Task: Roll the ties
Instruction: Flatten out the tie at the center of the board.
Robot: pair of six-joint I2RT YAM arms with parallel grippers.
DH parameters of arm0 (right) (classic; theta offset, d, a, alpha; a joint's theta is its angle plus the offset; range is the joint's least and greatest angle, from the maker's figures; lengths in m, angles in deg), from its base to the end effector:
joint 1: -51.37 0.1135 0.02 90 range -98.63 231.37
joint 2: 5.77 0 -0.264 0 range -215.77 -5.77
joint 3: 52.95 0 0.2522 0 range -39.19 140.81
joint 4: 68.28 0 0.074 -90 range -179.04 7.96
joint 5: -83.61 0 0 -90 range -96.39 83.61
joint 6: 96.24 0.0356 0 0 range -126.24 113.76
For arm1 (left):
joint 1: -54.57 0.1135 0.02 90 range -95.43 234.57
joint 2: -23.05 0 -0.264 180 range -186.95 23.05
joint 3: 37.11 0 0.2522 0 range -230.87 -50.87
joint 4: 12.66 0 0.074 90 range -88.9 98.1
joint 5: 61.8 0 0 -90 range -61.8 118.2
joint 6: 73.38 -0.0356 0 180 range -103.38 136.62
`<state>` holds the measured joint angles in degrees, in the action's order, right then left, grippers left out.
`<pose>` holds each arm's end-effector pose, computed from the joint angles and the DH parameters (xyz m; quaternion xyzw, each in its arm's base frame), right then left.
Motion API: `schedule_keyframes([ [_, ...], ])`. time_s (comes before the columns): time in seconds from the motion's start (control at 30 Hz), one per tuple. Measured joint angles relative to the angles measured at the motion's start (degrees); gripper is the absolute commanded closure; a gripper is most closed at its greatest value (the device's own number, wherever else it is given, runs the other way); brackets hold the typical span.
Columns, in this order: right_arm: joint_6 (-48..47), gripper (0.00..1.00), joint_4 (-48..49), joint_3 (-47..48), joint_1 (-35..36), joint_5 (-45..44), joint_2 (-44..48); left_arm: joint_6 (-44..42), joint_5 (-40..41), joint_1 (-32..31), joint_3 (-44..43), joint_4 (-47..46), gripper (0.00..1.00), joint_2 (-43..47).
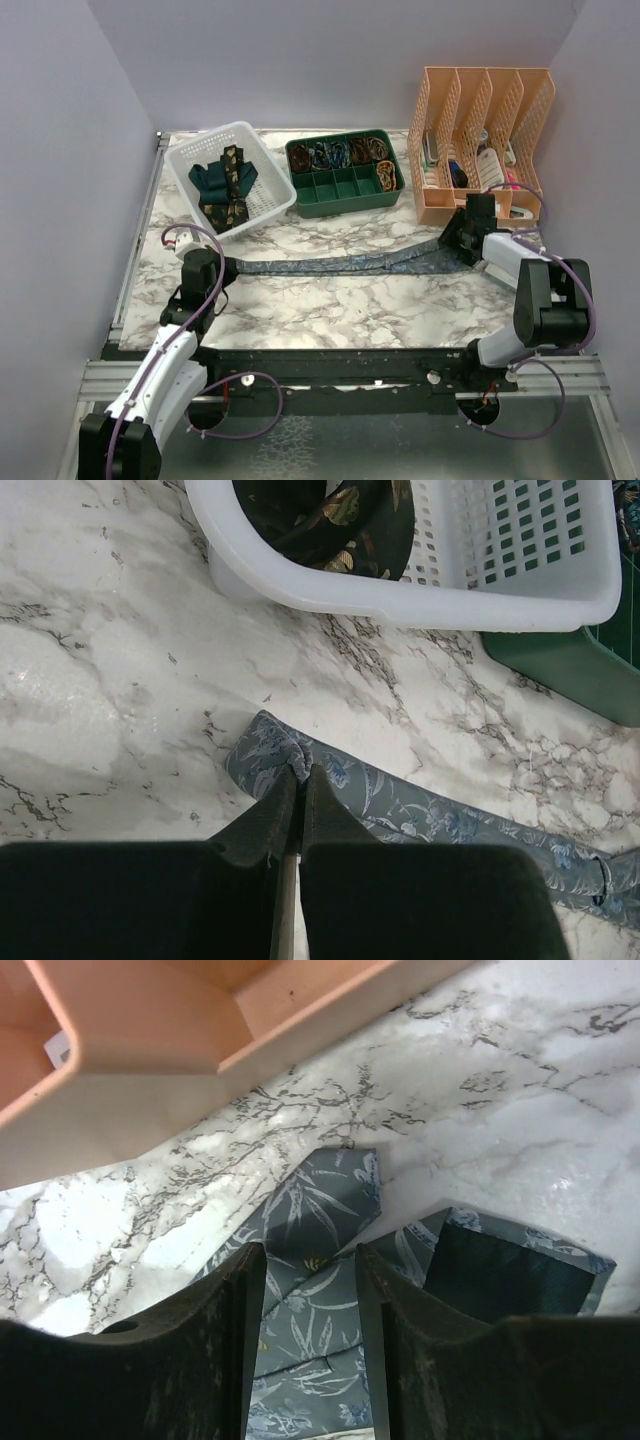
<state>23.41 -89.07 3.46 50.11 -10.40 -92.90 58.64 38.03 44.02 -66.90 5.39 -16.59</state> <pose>0.2916 -0.0089 0.1626 0.2626 0.9063 0.0488 0.3274 0.1600 -0.0236 0.1877 -0.2740 0.8096 -0.1618 0.4933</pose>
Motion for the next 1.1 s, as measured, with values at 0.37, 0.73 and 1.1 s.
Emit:
schedule_keyframes([
  [0.37,-0.7,0.82,4.2,1.0,0.0,2.3,-3.9,-1.7,0.0,0.4,-0.1,0.1,1.00,0.0],
  [0.73,-1.3,0.99,2.8,1.0,0.0,2.8,-2.8,-2.3,0.0,0.4,-0.2,0.2,1.00,0.0],
  [1.1,-1.1,0.99,-4.1,0.1,0.0,1.9,12.9,-2.4,0.2,0.4,-0.2,1.2,1.00,0.5],
])
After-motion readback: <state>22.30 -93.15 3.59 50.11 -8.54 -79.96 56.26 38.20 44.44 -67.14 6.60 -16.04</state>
